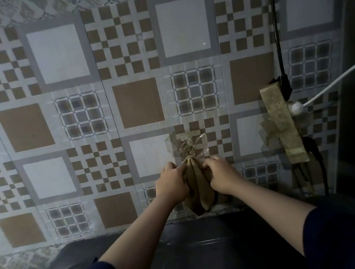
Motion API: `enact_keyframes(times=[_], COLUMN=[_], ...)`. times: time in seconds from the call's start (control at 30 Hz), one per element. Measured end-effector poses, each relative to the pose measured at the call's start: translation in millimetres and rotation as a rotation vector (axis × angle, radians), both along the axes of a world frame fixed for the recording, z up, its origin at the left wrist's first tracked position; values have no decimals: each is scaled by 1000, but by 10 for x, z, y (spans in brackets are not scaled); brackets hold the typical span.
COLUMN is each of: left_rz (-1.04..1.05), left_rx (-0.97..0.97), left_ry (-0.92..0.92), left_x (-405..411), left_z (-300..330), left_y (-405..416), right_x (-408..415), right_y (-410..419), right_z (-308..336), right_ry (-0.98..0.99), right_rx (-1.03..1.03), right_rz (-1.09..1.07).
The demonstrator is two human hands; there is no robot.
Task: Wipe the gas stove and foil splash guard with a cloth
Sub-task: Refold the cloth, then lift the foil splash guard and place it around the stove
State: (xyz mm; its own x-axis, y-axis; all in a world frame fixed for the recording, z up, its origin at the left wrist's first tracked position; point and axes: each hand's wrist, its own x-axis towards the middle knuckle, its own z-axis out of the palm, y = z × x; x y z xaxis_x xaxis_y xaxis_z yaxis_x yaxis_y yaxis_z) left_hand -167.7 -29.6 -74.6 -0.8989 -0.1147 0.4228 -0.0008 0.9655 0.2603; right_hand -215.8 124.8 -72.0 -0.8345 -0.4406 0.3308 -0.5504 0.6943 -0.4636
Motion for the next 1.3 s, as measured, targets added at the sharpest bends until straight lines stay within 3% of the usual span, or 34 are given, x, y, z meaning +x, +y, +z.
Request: enact_keyframes(times=[0.27,0.53,0.77,0.93,1.3], left_rz=[-67,-33,151,356,694], left_rx=[289,329,303,342,471], left_ry=[-141,-186,-222,-230,-411], left_x=[422,1246,2295,3270,5328], left_z=[126,358,480,492,16], left_y=[-41,-299,-864,-1468,-2863], right_x=[308,1015,1954,2684,4178], right_y=[140,-232,-903,-1692,-3513], right_z=[184,456,598,642,213], right_ry=[-11,27,167,321,485], right_rx=[26,193,519,707,765], right_rz=[1,25,257,545,957])
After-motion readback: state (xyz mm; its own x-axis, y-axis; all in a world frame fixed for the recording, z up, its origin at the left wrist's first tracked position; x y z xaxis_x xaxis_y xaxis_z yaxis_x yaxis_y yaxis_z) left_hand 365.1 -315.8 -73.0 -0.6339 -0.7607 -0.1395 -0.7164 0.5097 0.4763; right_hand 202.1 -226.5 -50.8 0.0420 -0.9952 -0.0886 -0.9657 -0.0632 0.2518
